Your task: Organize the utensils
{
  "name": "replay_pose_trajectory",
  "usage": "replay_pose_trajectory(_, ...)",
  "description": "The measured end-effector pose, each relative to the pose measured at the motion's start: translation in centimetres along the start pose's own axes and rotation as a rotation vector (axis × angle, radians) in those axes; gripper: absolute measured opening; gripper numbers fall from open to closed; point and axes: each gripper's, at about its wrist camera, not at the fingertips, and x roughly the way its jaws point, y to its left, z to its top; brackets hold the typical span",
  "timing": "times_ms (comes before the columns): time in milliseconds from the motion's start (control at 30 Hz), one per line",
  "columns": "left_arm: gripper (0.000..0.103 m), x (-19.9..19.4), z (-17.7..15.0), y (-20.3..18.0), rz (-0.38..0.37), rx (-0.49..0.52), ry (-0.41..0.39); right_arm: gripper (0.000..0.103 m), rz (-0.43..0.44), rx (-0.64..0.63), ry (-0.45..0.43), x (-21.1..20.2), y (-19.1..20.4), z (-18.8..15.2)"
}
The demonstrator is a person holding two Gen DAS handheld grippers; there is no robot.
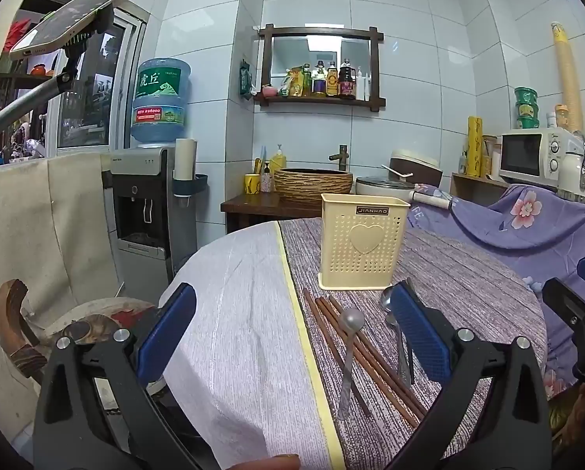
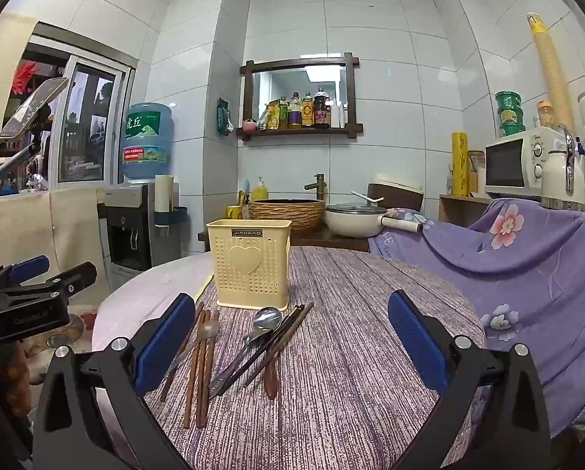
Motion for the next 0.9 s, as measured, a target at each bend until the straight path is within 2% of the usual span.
replay_pose_trajectory(900, 0.098, 0.65, -0.93, 0.51, -0.006, 0.0, 0.016, 0.097, 0.002, -0.001, 0.009, 0.2, 0.11, -0.11)
